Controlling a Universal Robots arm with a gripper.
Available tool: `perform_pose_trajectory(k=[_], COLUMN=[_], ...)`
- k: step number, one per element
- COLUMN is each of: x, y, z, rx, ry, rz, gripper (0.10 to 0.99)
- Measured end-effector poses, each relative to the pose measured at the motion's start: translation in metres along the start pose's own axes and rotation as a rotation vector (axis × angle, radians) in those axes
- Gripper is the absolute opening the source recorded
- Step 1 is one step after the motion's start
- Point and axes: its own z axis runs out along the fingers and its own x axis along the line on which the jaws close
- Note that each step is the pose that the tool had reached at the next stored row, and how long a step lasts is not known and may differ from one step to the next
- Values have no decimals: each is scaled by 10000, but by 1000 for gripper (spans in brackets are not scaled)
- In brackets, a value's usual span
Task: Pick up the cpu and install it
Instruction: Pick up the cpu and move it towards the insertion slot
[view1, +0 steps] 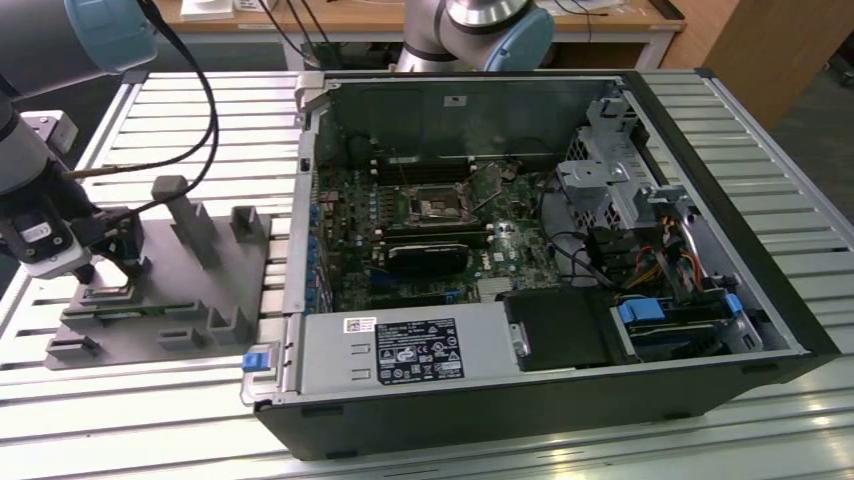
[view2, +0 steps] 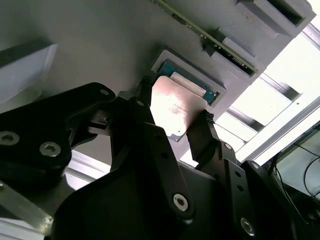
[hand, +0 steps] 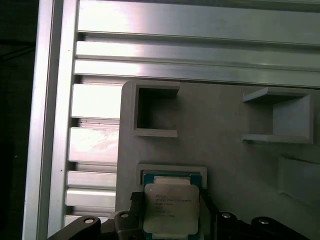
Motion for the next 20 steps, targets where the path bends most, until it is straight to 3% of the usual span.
perform_pose_trajectory(k=[6,20], x=[-1,-2], y=[4,9], z=[-93,-196], rx=[1,0], ry=[1,0], rz=[0,0], gripper=[533,533])
